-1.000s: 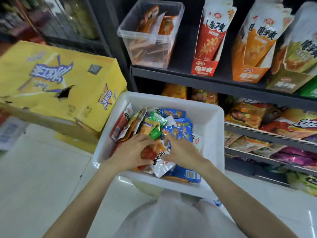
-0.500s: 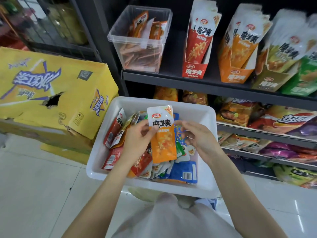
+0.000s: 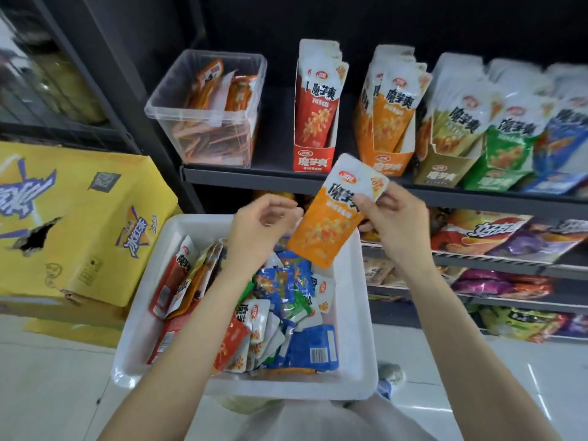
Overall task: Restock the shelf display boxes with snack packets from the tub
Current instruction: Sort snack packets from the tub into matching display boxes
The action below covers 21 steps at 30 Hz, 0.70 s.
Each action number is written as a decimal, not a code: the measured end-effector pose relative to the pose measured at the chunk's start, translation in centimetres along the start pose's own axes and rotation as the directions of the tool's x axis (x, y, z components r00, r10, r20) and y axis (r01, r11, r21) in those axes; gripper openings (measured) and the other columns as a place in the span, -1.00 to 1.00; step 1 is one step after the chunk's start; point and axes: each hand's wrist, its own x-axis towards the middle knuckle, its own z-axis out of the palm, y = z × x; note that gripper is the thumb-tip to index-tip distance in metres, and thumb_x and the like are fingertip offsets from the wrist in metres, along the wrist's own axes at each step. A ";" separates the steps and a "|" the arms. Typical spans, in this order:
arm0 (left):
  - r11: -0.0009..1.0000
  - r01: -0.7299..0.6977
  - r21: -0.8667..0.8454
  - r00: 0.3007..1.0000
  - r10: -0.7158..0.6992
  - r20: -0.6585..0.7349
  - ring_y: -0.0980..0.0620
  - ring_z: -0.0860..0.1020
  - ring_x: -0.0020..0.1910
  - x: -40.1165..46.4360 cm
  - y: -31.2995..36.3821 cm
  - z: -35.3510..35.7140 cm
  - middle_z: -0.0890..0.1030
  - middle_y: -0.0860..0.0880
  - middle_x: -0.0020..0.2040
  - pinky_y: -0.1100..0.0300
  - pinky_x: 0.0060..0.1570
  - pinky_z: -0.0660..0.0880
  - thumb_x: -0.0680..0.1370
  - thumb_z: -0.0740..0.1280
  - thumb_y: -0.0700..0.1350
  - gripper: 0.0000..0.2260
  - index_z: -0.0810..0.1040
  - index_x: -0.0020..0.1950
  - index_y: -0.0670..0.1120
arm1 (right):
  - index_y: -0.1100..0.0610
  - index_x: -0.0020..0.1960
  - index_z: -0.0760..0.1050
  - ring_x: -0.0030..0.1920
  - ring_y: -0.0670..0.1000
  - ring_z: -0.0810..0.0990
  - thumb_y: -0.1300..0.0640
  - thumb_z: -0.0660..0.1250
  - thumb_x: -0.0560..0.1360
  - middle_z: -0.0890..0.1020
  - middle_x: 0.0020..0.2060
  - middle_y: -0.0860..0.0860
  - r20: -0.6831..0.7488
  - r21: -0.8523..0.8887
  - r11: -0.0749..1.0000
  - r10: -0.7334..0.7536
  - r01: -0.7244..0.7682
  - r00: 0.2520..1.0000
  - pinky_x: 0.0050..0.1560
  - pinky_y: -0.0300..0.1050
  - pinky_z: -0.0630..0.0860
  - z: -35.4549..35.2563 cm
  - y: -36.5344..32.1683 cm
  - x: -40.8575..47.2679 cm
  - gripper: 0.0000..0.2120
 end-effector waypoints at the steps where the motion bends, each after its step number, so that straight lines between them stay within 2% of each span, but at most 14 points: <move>1: 0.998 -0.058 0.024 0.998 0.058 -0.004 0.20 0.61 -0.16 0.9 0.5 0.5 0.66 0.11 -0.16 0.35 -0.12 0.50 0.45 0.46 -0.11 -0.85 0.61 0.00 -0.02 | 0.07 0.06 0.54 -0.19 -0.14 0.67 0.20 0.38 0.51 0.67 -0.15 -0.11 -0.122 0.021 0.999 -0.046 0.049 0.991 -0.30 -0.28 0.58 -1.0 -0.5 0.9 -0.87; 4: 0.953 -0.242 0.181 0.970 0.232 0.073 0.22 0.57 -0.02 3.4 1.5 2.4 0.62 0.14 0.02 0.32 -0.01 0.51 0.49 0.43 -0.10 -0.71 0.54 0.20 0.02 | 0.19 0.06 0.54 -0.22 -0.18 0.65 0.16 0.36 0.54 0.62 -0.23 -0.15 -0.419 -0.044 0.974 -0.219 0.221 0.881 -0.21 -0.28 0.60 -3.7 -1.5 3.5 -0.86; 7: 0.856 -0.400 0.327 0.916 0.368 0.158 0.19 0.52 0.11 5.6 2.2 4.9 0.57 0.09 0.16 0.31 0.09 0.47 0.54 0.36 -0.09 -0.70 0.51 0.27 0.00 | 0.19 0.00 0.53 -0.29 -0.20 0.64 0.05 0.34 0.55 0.59 -0.31 -0.22 -0.511 -0.182 0.937 -0.349 0.297 0.786 -0.25 -0.21 0.62 -5.5 -1.6 7.0 -0.82; 9: 0.773 -0.489 0.405 0.872 0.444 0.206 0.13 0.49 0.16 7.1 2.8 6.8 0.54 0.03 0.22 0.30 0.12 0.44 0.56 0.33 -0.09 -0.71 0.50 0.29 -0.03 | 0.19 -0.07 0.51 -0.37 -0.16 0.61 0.01 0.31 0.56 0.59 -0.35 -0.11 -0.490 -0.290 0.906 -0.417 0.308 0.765 -0.37 -0.14 0.58 -6.2 -1.3 9.8 -0.78; 10: 0.743 -0.520 0.421 0.854 0.466 0.233 0.10 0.49 0.17 7.8 3.1 7.7 0.52 0.01 0.24 0.29 0.12 0.44 0.56 0.32 -0.11 -0.70 0.49 0.30 -0.05 | 0.22 -0.12 0.48 -0.40 -0.18 0.58 0.02 0.30 0.57 0.54 -0.40 -0.07 -0.464 -0.358 0.882 -0.454 0.307 0.761 -0.42 -0.22 0.50 -6.3 -1.1 11.2 -0.75; 11: 0.717 -0.547 0.432 0.837 0.481 0.262 0.08 0.49 0.17 8.5 3.4 8.4 0.50 -0.01 0.26 0.29 0.09 0.45 0.56 0.32 -0.12 -0.68 0.48 0.31 -0.06 | 0.22 -0.16 0.46 -0.41 -0.21 0.54 0.04 0.29 0.57 0.47 -0.43 -0.10 -0.425 -0.429 0.852 -0.484 0.301 0.765 -0.43 -0.36 0.39 -6.3 -1.1 12.5 -0.74; 12: 0.693 -0.568 0.444 0.823 0.490 0.288 0.07 0.49 0.16 9.2 3.5 9.1 0.48 -0.02 0.28 0.29 0.06 0.46 0.55 0.32 -0.12 -0.67 0.46 0.33 -0.06 | 0.19 -0.19 0.42 -0.41 -0.21 0.52 0.04 0.28 0.57 0.41 -0.45 -0.12 -0.378 -0.498 0.818 -0.504 0.289 0.777 -0.41 -0.42 0.31 -6.2 -1.3 13.6 -0.75; 15: 0.651 -0.575 0.496 0.818 0.473 0.327 0.05 0.50 0.15 10.9 3.4 10.6 0.44 -0.04 0.31 0.22 0.04 0.51 0.57 0.29 -0.08 -0.68 0.48 0.32 -0.05 | 0.14 -0.15 0.43 -0.37 -0.02 0.51 0.03 0.27 0.57 0.53 -0.38 0.00 -0.257 -0.625 0.747 -0.473 0.229 0.843 -0.36 -0.48 0.24 -6.4 -1.6 16.4 -0.80; 16: 0.642 -0.572 0.510 0.820 0.466 0.333 0.04 0.50 0.15 11.3 3.2 10.9 0.45 -0.04 0.31 0.17 0.05 0.53 0.58 0.29 -0.07 -0.71 0.51 0.29 -0.06 | 0.18 -0.14 0.47 -0.34 0.01 0.52 0.05 0.29 0.56 0.57 -0.34 0.04 -0.229 -0.643 0.736 -0.449 0.212 0.863 -0.35 -0.44 0.26 -6.5 -1.6 17.1 -0.80; 18: 0.628 -0.568 0.532 0.822 0.461 0.334 0.05 0.51 0.10 11.8 2.9 11.3 0.46 -0.05 0.28 0.11 0.04 0.54 0.57 0.29 -0.07 -0.77 0.58 0.19 -0.08 | 0.20 -0.09 0.53 -0.27 0.05 0.58 0.07 0.33 0.52 0.63 -0.27 0.08 -0.161 -0.691 0.696 -0.411 0.194 0.897 -0.28 -0.21 0.42 -6.4 -1.3 18.0 -0.82; 21: 0.626 -0.547 0.556 0.835 0.458 0.306 0.07 0.51 0.08 12.1 2.6 11.6 0.48 -0.04 0.24 0.17 0.00 0.55 0.56 0.32 -0.07 -0.81 0.61 0.13 -0.07 | 0.17 0.02 0.54 -0.21 0.05 0.60 0.07 0.37 0.49 0.64 -0.22 0.07 -0.115 -0.745 0.646 -0.368 0.165 0.923 -0.17 -0.04 0.54 -6.2 -0.8 18.4 -0.81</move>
